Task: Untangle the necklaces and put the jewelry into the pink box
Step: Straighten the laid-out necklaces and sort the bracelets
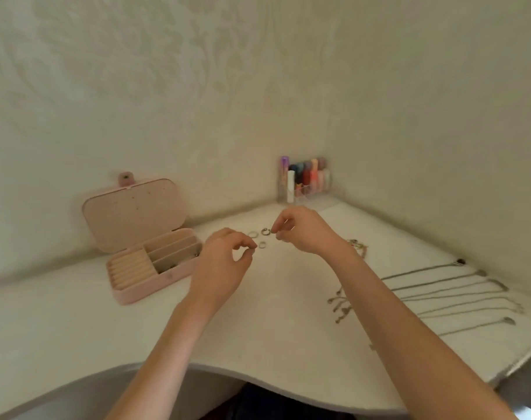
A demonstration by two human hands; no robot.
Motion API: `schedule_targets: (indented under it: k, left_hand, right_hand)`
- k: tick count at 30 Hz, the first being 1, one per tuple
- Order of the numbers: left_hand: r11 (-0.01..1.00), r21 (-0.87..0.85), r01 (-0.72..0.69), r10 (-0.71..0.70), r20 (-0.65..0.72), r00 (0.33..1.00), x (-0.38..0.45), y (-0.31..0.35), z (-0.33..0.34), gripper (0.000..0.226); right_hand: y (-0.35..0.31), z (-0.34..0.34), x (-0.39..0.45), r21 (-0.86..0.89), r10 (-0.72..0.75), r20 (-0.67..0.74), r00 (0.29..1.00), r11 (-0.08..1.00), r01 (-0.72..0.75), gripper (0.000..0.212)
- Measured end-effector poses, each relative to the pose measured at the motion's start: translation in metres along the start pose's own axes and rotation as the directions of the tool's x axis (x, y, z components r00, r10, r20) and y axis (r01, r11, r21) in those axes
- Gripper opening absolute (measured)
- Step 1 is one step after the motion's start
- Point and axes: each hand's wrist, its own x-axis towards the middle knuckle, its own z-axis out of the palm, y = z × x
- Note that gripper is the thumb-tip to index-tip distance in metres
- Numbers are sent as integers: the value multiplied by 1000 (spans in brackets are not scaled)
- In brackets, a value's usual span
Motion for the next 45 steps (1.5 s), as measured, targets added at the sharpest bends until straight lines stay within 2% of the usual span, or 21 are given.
schedule_targets:
  k: [3,5,7,11,14,17,23,25,26,28,30,31,33,36,38,40,45]
  left_hand:
    - [988,-123,-89,107,156,982,-6,46,39,14]
    - [979,-176,-101,151,295,944,-12,71,60,18]
    - [970,-208,-123,196,378,905,-16,92,75,21]
    - [957,-255,-141,239,409,881,-20,111,91,20]
    - [955,-260,-143,242,404,882,-21,111,96,18]
    - [959,-236,-157,241,388,889,-21,107,98,17]
    - [963,-216,-162,235,375,897,-23,100,105,17]
    - [960,-255,-114,198,337,920,-22,100,105,20]
    - [952,-293,-95,185,299,936,-20,101,104,24]
    - [923,-376,-75,173,233,957,-15,107,101,35]
    - [885,-466,3,145,281,949,-7,116,95,44]
    - [854,-515,72,124,336,934,-4,120,91,43]
    - [803,-572,167,95,399,912,0,119,85,31]
    - [756,-610,235,28,389,921,-1,100,71,18]
    - [731,-622,281,-19,393,919,-5,78,56,18]
    - [754,-582,305,-66,395,916,-9,52,35,18]
    - [813,-449,371,-236,329,914,-12,-13,-22,24]
  right_hand:
    - [39,-42,-27,-80,112,-104,988,989,-120,21]
    - [65,-67,-47,-157,204,-195,959,959,-236,20]
    - [90,-89,-65,-242,293,-310,905,896,-373,24]
    - [123,-117,-99,-350,418,-496,761,706,-615,32]
    - [136,-118,-110,-376,440,-550,710,629,-680,26]
    - [138,-114,-108,-403,448,-550,705,597,-694,23]
    - [137,-114,-99,-354,451,-535,714,648,-674,27]
    - [132,-115,-97,-301,431,-510,745,722,-623,31]
    - [127,-114,-94,-270,390,-472,791,790,-551,31]
    - [107,-111,-90,-168,234,-339,911,938,-303,29]
    - [74,-104,-89,9,75,-181,981,997,-74,28]
    - [58,-101,-88,82,19,-149,989,997,-7,28]
    - [35,-97,-84,213,-34,-178,983,974,72,28]
    - [19,-96,-72,400,-21,-282,959,906,138,23]
    - [16,-93,-62,429,10,-366,930,889,160,18]
    - [12,-86,-51,453,33,-401,916,876,167,18]
    - [-18,-50,-21,558,9,-373,928,801,216,16]
